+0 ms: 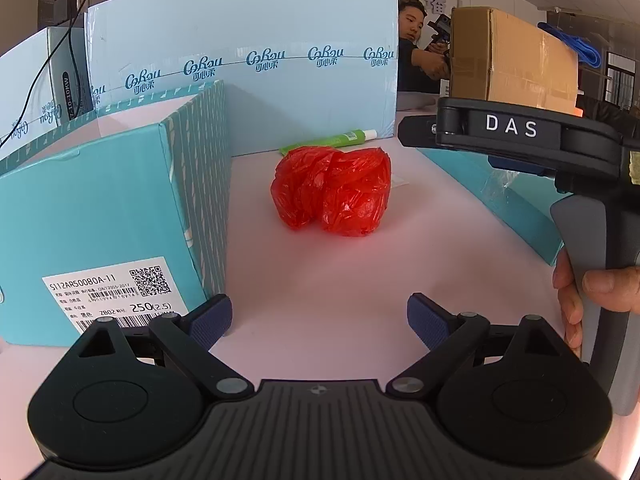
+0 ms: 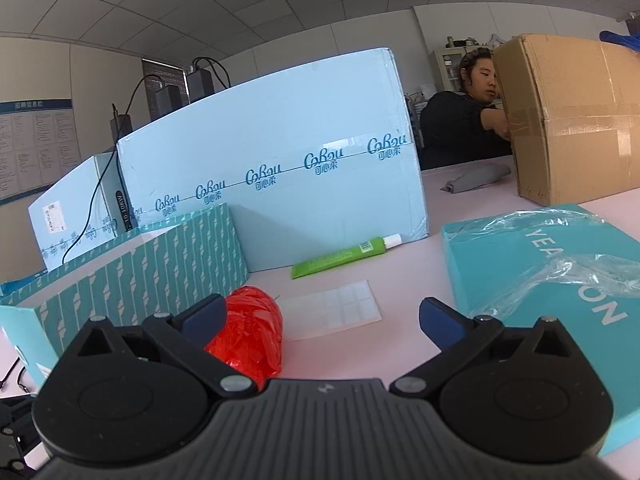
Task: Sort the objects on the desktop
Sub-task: 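Lower the right gripper over the red plastic bag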
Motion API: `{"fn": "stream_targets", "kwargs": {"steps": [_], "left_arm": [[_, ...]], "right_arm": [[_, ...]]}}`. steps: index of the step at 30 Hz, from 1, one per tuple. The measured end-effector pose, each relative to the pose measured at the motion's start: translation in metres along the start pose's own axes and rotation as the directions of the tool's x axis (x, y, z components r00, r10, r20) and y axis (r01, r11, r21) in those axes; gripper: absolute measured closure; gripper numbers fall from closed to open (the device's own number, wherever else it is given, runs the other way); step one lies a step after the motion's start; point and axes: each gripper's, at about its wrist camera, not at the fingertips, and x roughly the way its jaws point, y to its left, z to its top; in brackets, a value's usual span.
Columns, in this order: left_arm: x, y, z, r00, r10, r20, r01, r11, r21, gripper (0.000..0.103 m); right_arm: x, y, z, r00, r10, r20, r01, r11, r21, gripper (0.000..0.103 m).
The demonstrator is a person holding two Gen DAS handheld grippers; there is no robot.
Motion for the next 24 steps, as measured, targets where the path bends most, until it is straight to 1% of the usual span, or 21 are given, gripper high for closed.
{"fn": "stream_targets", "kwargs": {"steps": [3, 7, 10, 14, 17, 20, 23, 24], "left_arm": [[0.000, -0.001, 0.000, 1.000, 0.004, 0.003, -0.004, 1.000, 0.004, 0.009], [0.000, -0.002, 0.000, 1.000, 0.008, 0.003, -0.008, 1.000, 0.008, 0.009], [0.000, -0.003, 0.000, 1.000, 0.012, 0.001, -0.012, 1.000, 0.012, 0.009], [0.001, -0.004, 0.000, 1.000, 0.013, -0.006, -0.013, 1.000, 0.014, 0.009], [0.002, -0.003, 0.000, 1.000, 0.011, -0.008, -0.011, 1.000, 0.010, 0.009], [0.003, -0.003, 0.000, 1.000, 0.010, -0.014, -0.009, 1.000, 0.008, 0.009], [0.004, -0.003, 0.000, 1.000, 0.007, -0.018, -0.007, 1.000, 0.005, 0.009], [0.004, -0.003, 0.000, 1.000, 0.006, -0.018, -0.006, 1.000, 0.004, 0.009]], "right_arm": [[0.004, 0.006, 0.001, 0.998, 0.052, -0.025, -0.053, 0.998, -0.034, 0.000], [0.018, 0.024, 0.001, 0.993, 0.060, -0.105, -0.073, 0.990, -0.124, 0.000], [0.029, 0.028, 0.002, 0.989, 0.070, -0.132, -0.087, 0.988, -0.125, 0.000], [0.030, 0.027, 0.003, 0.982, 0.147, -0.121, -0.158, 0.984, -0.083, 0.000], [0.031, 0.031, 0.002, 0.976, 0.187, -0.114, -0.197, 0.977, -0.085, 0.000], [0.041, 0.042, 0.000, 0.978, 0.139, -0.152, -0.158, 0.980, -0.117, 0.000], [0.055, 0.048, -0.003, 0.973, 0.070, -0.221, -0.101, 0.986, -0.131, 0.000], [0.057, 0.049, -0.004, 0.973, 0.051, -0.227, -0.082, 0.988, -0.131, 0.000]]}}
